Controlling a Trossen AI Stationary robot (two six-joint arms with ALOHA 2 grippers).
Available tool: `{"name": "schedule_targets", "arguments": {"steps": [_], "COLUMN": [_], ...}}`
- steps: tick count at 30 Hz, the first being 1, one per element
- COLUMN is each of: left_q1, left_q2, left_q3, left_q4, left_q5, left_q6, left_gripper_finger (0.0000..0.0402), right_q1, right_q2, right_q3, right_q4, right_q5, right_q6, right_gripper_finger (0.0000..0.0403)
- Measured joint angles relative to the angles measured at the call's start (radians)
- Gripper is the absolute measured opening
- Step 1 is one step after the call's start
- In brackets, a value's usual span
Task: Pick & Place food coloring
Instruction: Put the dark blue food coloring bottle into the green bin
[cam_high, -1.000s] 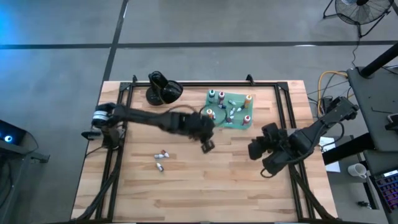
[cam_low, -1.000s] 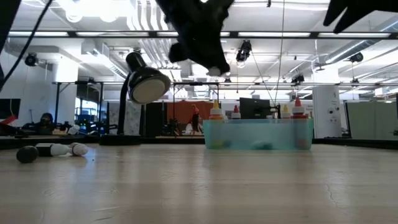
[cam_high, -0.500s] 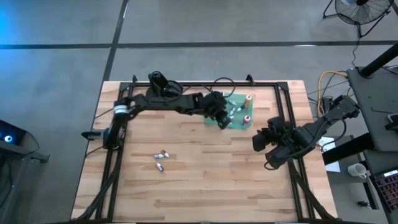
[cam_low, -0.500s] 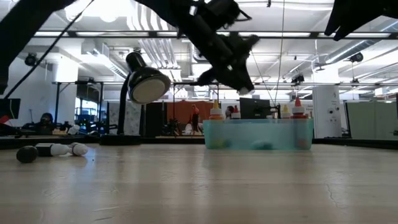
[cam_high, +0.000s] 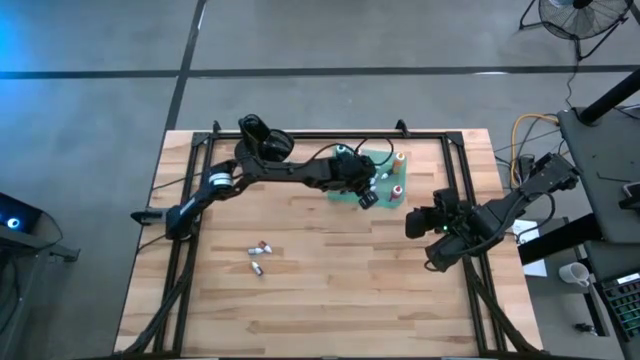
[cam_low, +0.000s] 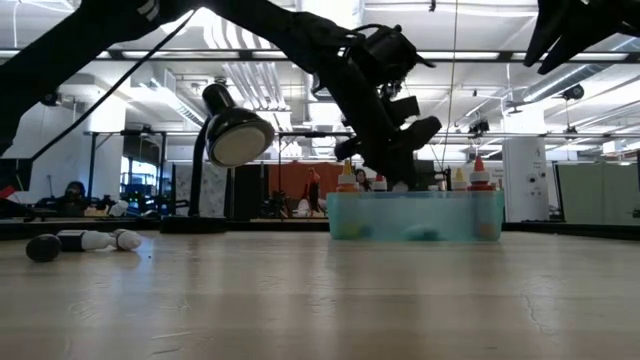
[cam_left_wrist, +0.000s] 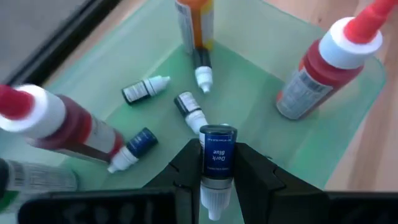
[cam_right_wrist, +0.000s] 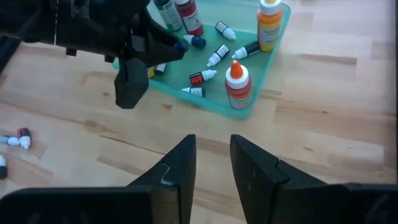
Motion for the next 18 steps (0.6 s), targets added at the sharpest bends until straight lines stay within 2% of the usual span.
{"name": "schedule_targets", "arguments": {"steps": [18], "left_q1": [0.002], "left_q2": [0.044], "left_q3": [-0.002], "left_q4": [0.018], "left_q5": [0.005], "left_q6": [0.092], "left_gripper_finger": [0.0074], "right_q1": [0.0], "right_q2": [0.0], "right_q3": [-0.02], "right_q4": [-0.001], "right_q5": [0.0], "right_q6": [-0.003], "right_gripper_finger": [0.0091]}}
